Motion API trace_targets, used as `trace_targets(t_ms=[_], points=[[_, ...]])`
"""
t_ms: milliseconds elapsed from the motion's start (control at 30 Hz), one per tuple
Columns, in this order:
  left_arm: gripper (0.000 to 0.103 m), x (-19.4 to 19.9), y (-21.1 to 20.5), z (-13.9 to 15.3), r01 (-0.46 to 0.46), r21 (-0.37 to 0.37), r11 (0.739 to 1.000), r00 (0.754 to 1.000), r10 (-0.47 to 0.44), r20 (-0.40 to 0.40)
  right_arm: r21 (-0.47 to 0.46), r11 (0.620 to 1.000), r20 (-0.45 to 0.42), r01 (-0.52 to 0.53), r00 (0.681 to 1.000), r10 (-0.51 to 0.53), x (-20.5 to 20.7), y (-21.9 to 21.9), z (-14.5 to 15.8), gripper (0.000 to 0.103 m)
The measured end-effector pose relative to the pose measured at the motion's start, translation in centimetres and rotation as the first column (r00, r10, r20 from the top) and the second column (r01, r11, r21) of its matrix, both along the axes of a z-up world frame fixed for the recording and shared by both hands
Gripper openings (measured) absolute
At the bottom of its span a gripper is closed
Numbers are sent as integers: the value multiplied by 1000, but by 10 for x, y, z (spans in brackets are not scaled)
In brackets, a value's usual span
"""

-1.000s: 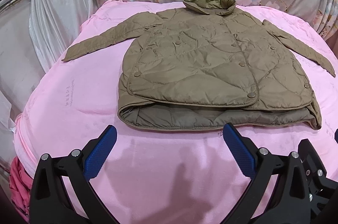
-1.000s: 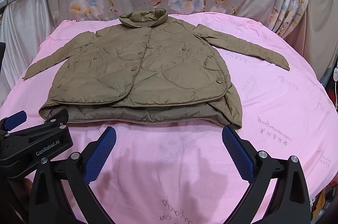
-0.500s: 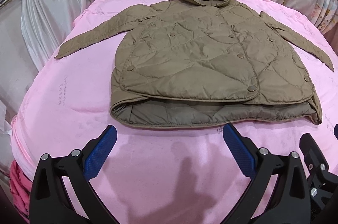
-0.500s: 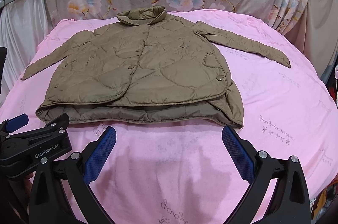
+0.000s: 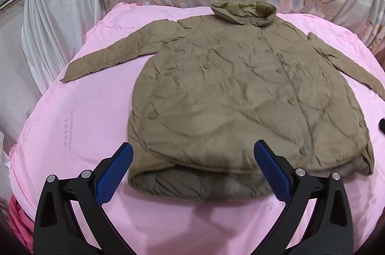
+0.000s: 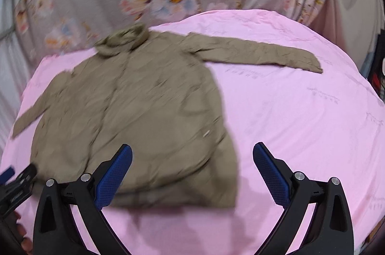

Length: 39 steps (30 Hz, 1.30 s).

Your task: Fold large clothes

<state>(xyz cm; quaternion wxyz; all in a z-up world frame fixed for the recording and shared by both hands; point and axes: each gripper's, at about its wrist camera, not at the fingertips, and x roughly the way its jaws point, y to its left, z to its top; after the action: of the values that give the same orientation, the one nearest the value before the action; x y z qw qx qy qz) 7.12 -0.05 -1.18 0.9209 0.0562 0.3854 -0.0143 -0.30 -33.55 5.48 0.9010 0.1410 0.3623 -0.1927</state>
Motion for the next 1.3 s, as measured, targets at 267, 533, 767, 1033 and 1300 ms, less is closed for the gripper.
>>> trace_targets(t_ms=[267, 533, 767, 1033, 1300], points=[[98, 50, 17, 0, -72, 36, 997, 997, 72, -2, 81, 971, -3, 226, 974, -227, 51, -147, -9, 98], [98, 97, 22, -2, -122, 43, 992, 992, 122, -2, 204, 905, 10, 373, 924, -383, 94, -260, -34, 98], [98, 121, 18, -13, -130, 40, 991, 991, 130, -21, 421, 785, 11, 454, 863, -505, 103, -314, -67, 77], [98, 136, 24, -31, -155, 64, 986, 986, 159, -54, 420, 775, 31, 472, 846, -532, 125, -326, -62, 10], [98, 140, 36, -42, -186, 56, 981, 978, 190, -82, 252, 951, 294, 178, 922, -250, 173, -237, 53, 6]])
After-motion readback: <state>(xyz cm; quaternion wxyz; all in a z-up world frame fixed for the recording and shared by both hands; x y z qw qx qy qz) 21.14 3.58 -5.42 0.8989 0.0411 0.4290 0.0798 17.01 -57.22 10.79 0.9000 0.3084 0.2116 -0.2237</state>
